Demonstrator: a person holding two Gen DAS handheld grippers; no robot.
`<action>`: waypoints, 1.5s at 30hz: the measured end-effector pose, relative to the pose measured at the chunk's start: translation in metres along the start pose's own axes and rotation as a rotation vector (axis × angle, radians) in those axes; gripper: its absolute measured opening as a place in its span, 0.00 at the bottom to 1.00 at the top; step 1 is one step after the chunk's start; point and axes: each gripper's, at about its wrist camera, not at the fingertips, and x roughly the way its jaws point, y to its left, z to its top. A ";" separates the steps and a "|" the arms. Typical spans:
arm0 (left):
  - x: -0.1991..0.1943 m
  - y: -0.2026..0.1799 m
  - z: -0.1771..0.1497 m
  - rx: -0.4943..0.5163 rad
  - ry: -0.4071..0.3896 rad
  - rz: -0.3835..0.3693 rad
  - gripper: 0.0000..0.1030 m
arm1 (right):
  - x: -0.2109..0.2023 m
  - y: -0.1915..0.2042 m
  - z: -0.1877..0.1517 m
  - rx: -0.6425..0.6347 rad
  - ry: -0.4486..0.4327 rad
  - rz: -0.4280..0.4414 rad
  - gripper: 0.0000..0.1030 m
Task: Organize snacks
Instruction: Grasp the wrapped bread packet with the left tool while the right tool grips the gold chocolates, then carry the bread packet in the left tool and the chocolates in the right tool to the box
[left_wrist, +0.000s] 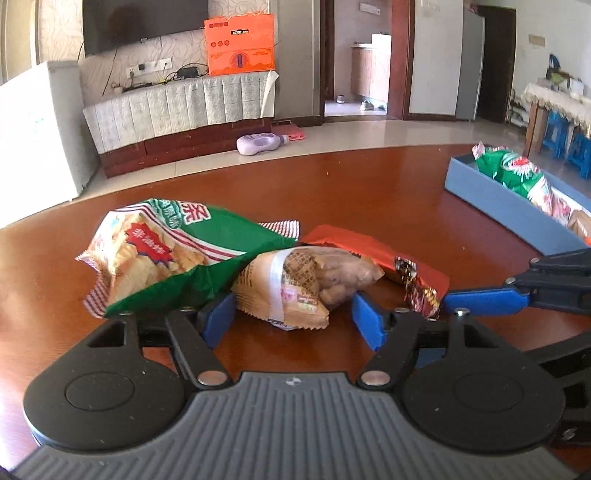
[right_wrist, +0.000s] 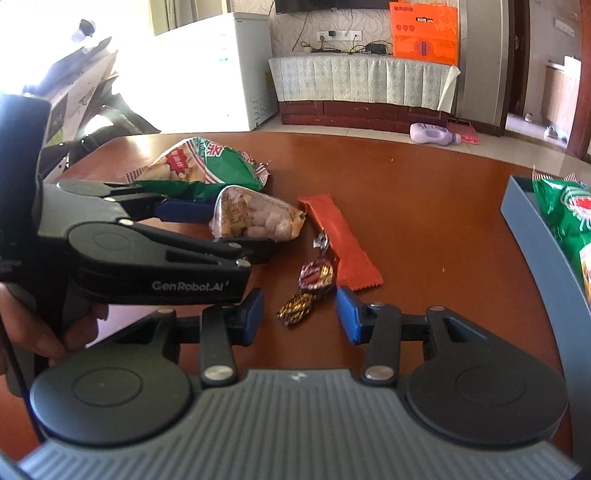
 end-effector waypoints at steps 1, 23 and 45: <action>0.002 -0.001 0.001 -0.001 0.000 -0.007 0.78 | 0.001 0.000 0.001 -0.020 -0.001 -0.004 0.45; -0.018 -0.033 -0.004 0.010 0.011 -0.067 0.48 | -0.048 0.002 0.001 -0.090 0.010 0.026 0.25; -0.084 -0.117 0.007 0.009 -0.078 0.013 0.47 | -0.133 -0.034 -0.011 -0.041 -0.102 -0.023 0.25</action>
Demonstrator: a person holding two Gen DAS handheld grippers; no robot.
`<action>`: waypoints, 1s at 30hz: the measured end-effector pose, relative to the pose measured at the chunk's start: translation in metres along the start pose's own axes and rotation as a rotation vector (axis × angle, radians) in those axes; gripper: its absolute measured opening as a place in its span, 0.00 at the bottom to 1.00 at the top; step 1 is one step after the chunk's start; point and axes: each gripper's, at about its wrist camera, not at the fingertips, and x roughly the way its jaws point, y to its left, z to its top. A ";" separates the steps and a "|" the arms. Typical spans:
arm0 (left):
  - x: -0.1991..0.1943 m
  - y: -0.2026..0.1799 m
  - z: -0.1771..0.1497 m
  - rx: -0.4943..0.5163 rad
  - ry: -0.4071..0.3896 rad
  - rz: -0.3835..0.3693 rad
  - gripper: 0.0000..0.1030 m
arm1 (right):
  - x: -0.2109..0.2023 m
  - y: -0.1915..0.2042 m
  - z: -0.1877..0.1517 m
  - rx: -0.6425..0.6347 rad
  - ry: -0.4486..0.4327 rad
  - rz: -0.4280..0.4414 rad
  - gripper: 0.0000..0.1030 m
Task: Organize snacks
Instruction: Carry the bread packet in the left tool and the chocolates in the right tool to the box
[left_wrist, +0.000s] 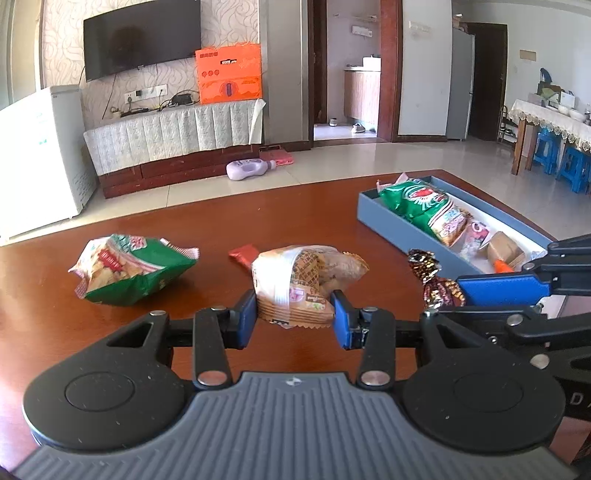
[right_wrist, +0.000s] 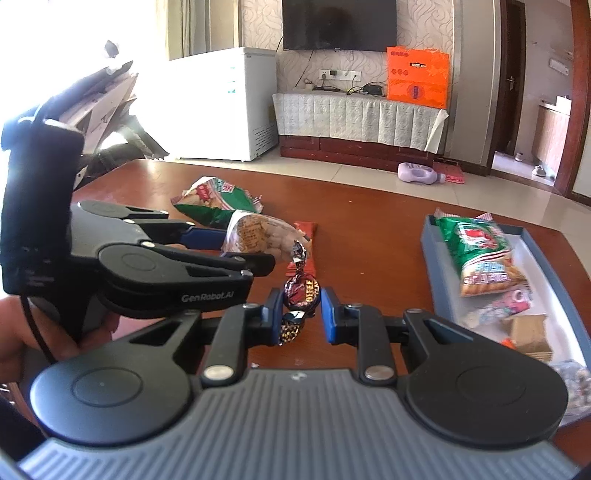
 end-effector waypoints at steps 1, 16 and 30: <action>0.001 -0.003 0.002 -0.001 0.000 0.000 0.47 | -0.002 -0.002 0.000 0.001 -0.002 -0.004 0.25; 0.020 -0.064 0.025 0.033 -0.013 -0.055 0.47 | -0.031 -0.046 -0.011 0.056 -0.029 -0.062 0.25; 0.038 -0.116 0.029 0.089 -0.017 -0.121 0.47 | -0.050 -0.093 -0.020 0.123 -0.052 -0.139 0.25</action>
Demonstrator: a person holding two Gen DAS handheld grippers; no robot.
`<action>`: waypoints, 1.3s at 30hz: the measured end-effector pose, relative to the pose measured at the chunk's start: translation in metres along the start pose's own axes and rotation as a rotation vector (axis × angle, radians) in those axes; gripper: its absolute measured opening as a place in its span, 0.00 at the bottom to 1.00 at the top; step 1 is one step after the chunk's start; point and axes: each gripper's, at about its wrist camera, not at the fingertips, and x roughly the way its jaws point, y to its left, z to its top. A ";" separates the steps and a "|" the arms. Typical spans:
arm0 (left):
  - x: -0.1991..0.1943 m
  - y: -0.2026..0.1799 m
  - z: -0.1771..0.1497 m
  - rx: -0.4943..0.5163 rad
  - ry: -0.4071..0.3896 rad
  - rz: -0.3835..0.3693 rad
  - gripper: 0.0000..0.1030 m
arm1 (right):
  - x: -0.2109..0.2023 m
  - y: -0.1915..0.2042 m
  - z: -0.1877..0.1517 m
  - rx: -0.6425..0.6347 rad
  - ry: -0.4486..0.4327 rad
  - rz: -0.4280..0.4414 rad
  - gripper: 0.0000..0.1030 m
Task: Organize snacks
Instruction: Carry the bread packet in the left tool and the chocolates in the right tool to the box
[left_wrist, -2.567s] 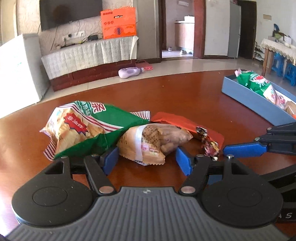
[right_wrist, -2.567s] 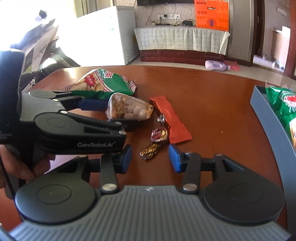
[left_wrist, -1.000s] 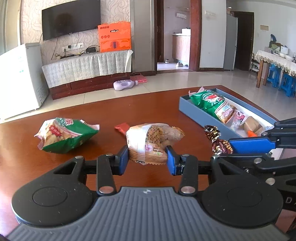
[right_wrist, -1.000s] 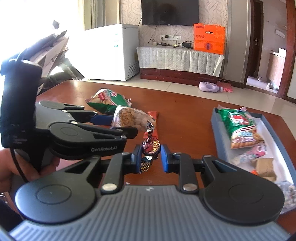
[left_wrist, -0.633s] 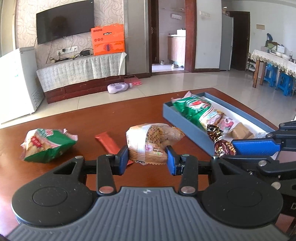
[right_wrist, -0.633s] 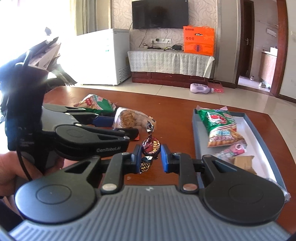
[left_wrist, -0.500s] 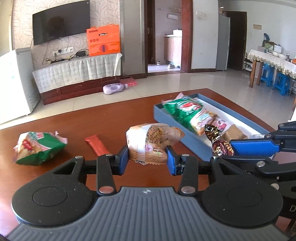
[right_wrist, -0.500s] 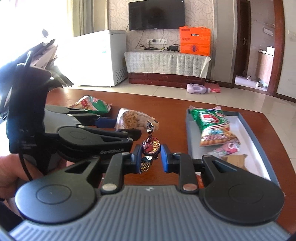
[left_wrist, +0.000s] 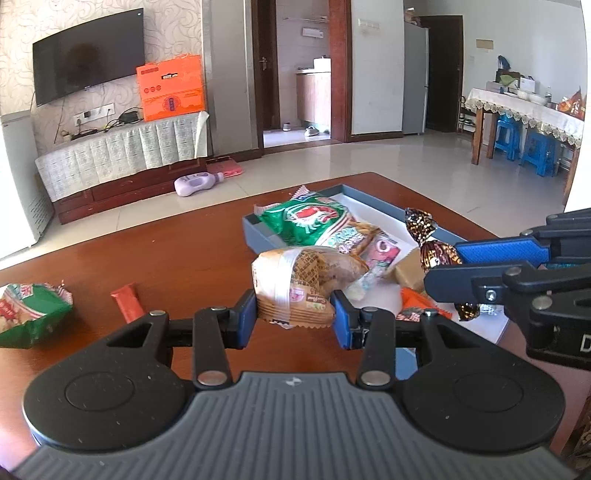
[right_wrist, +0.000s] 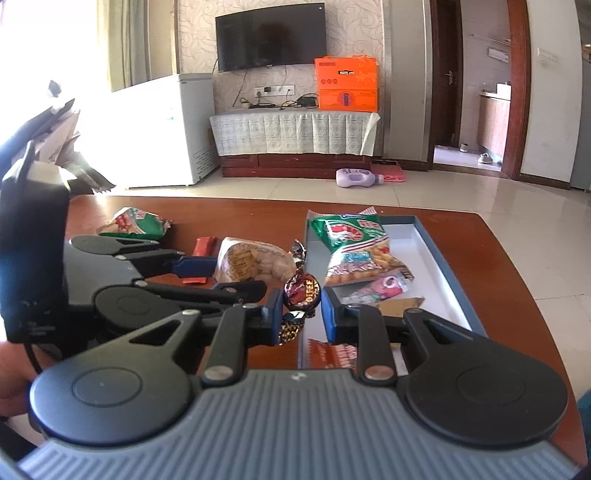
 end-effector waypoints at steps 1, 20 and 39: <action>0.002 -0.002 0.001 0.001 0.000 -0.002 0.47 | 0.000 -0.002 0.000 0.002 -0.001 -0.003 0.25; 0.033 -0.026 0.017 -0.018 -0.006 -0.042 0.47 | -0.012 -0.030 -0.008 0.031 0.011 -0.041 0.25; 0.056 -0.040 0.019 -0.017 -0.004 -0.057 0.47 | -0.012 -0.036 -0.008 0.046 0.020 -0.045 0.25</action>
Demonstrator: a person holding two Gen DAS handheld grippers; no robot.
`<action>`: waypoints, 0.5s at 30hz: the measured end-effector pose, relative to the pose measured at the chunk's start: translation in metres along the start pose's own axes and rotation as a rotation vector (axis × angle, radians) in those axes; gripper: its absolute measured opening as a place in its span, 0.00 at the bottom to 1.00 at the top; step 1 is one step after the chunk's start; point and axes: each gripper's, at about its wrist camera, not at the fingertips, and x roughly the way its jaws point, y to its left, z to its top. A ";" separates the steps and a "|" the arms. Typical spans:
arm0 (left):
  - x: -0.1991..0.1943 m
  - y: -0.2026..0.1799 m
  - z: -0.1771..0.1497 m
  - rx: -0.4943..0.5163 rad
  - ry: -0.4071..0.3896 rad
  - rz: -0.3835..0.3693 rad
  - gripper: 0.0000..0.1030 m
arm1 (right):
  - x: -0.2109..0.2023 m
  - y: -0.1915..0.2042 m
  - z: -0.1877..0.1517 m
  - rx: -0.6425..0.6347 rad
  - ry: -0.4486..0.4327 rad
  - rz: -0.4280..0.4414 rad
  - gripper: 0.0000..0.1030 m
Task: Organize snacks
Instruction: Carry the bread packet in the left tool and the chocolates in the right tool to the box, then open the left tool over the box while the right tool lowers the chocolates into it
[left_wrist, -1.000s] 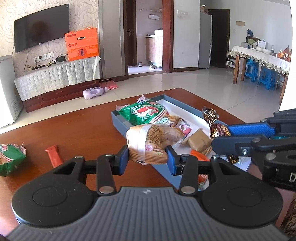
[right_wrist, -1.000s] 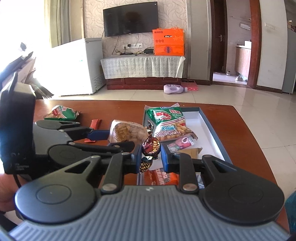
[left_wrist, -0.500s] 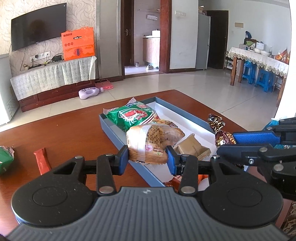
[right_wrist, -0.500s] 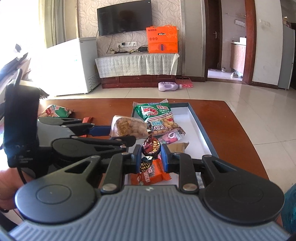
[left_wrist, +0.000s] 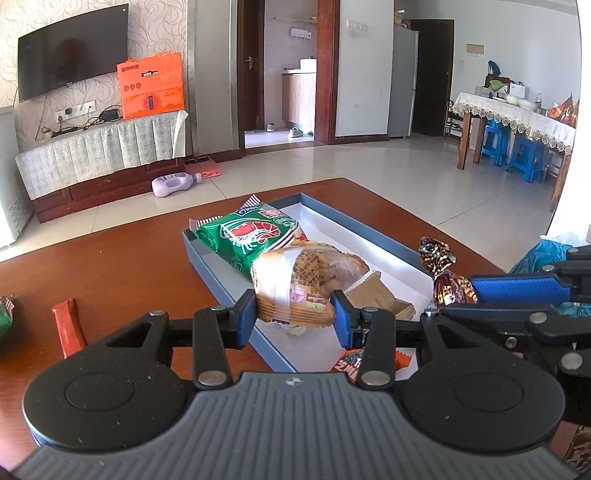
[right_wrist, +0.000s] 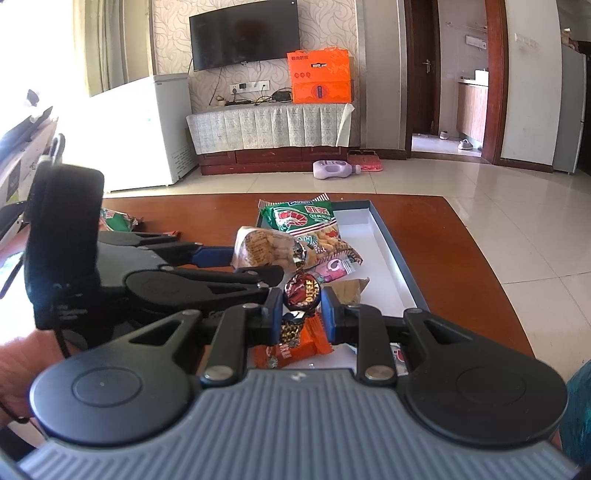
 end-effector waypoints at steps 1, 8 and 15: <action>0.001 0.000 0.001 0.000 0.000 0.001 0.47 | 0.000 0.000 0.000 0.000 0.000 -0.002 0.25; 0.011 -0.002 0.005 -0.012 0.004 -0.004 0.47 | 0.002 -0.004 -0.002 0.005 0.005 -0.006 0.25; 0.021 -0.005 0.008 -0.020 0.009 -0.011 0.48 | 0.002 -0.006 -0.001 0.014 0.008 -0.018 0.25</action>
